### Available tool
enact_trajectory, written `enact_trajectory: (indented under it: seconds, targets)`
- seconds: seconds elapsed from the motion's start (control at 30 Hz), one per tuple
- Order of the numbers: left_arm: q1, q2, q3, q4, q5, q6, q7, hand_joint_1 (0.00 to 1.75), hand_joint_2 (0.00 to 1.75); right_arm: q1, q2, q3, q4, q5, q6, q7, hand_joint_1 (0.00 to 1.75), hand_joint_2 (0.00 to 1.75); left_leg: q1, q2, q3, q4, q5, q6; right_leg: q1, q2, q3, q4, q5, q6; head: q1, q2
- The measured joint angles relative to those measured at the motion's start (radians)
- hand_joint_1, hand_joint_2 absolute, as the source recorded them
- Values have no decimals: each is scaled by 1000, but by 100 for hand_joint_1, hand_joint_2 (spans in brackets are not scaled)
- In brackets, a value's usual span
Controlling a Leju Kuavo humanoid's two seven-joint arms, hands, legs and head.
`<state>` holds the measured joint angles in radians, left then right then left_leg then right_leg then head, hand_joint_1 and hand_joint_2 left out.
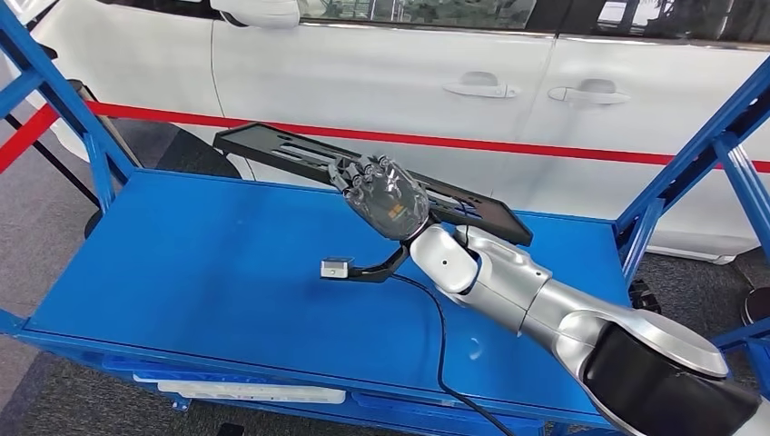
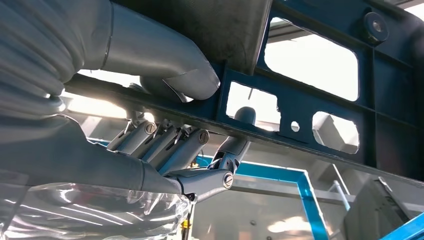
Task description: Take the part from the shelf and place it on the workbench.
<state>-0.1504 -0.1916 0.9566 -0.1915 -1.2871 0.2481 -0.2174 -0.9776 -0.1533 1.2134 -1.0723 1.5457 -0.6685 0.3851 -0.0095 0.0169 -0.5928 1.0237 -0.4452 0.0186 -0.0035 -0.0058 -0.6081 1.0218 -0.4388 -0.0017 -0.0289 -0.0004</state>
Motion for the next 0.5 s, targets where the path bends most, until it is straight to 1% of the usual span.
enact_trajectory:
  seconds: [0.03, 0.1, 0.13, 0.17, 0.2, 0.23, 0.27, 0.3, 0.33, 0.37, 0.4, 0.43, 0.47, 0.5]
  targets:
    - [0, 0, 0, 0, -2, -1, 0, 0, 175, 0, -2, 7, -3, 0, 0, 12, 175, 175, -1, 0, 0, 1, 1, 3, -1, 0, 0, -1, 2, 3, 0, 0]
    - [0, 0, -1, 0, -7, -3, 0, 0, 175, 0, -6, 22, -9, 0, 2, 31, 175, 175, 3, 2, 1, -10, 12, 12, -1, 1, 0, -1, 0, 12, 0, 0]
    - [-1, 0, -2, 0, -8, -5, 1, 0, 175, -1, -8, 28, -11, 0, 3, 39, 175, 175, 6, 4, 2, -17, 18, 17, -1, 2, -5, 10, -13, 15, 0, 0]
    - [-2, 0, -3, 0, -10, -7, 1, 0, 175, -1, -12, 35, -13, 0, 4, 46, 175, 175, 9, 5, 2, -24, 25, 22, -1, 3, -18, 42, -41, 18, 0, 0]
    - [-2, -1, -4, 0, -12, -8, 1, 0, 175, -2, -15, 41, -14, 0, 6, 52, 175, 175, 9, 7, 0, -27, 29, 25, -3, 4, -38, 94, -77, 20, 0, 0]
    - [-3, -1, -6, 0, -13, -10, 2, 0, 175, -2, -18, 49, -14, 0, 8, 57, 175, 175, 9, 7, -4, -26, 31, 27, -4, 4, -65, 162, -115, 23, 0, 0]
    - [-3, -1, -7, 0, -14, -11, 2, 0, 175, -2, -21, 57, -14, 0, 10, 62, 175, 175, 9, 7, -9, -25, 33, 28, -6, 5, -90, 228, -143, 25, 0, 0]
    - [-2, -1, -7, 0, -15, -13, 2, 0, 175, -1, -23, 64, -14, 0, 12, 65, 175, 175, 9, 7, -13, -22, 35, 27, -8, 4, -103, 267, -153, 28, 0, 0]
    - [-2, -1, -8, 0, -15, -14, 2, 0, 175, -1, -25, 71, -14, 0, 13, 67, 175, 175, 10, 7, -18, -18, 36, 27, -10, 4, -98, 269, -143, 30, 0, 0]
    - [-2, -1, -8, 0, -14, -16, 2, 0, 175, -2, -26, 76, -15, 0, 13, 69, 175, 175, 10, 7, -23, -13, 36, 26, -13, 4, -73, 231, -116, 31, 0, 0]
    - [-2, -1, -9, 0, -14, -17, 2, 0, 175, -3, -27, 81, -15, 0, 14, 70, 175, 175, 11, 7, -27, -7, 36, 24, -15, 2, -34, 163, -85, 32, 0, 0]
    - [-3, -1, -9, 0, -14, -17, 2, 0, 175, -5, -28, 83, -15, 0, 14, 72, 175, 175, 11, 7, -32, -1, 36, 21, -17, -1, 4, 96, -65, 30, 0, 0]
    - [-3, -1, -9, 0, -14, -17, 2, 0, 175, -6, -28, 85, -15, 0, 14, 72, 175, 175, 10, 7, -36, 3, 36, 17, -15, -3, 31, 47, -54, 28, 0, 0]
    - [-3, -1, -9, 0, -14, -18, 2, 0, 175, -7, -29, 86, -16, 0, 14, 70, 175, 175, 9, 7, -40, 6, 38, 12, -13, -5, 44, 21, -49, 24, 0, 0]
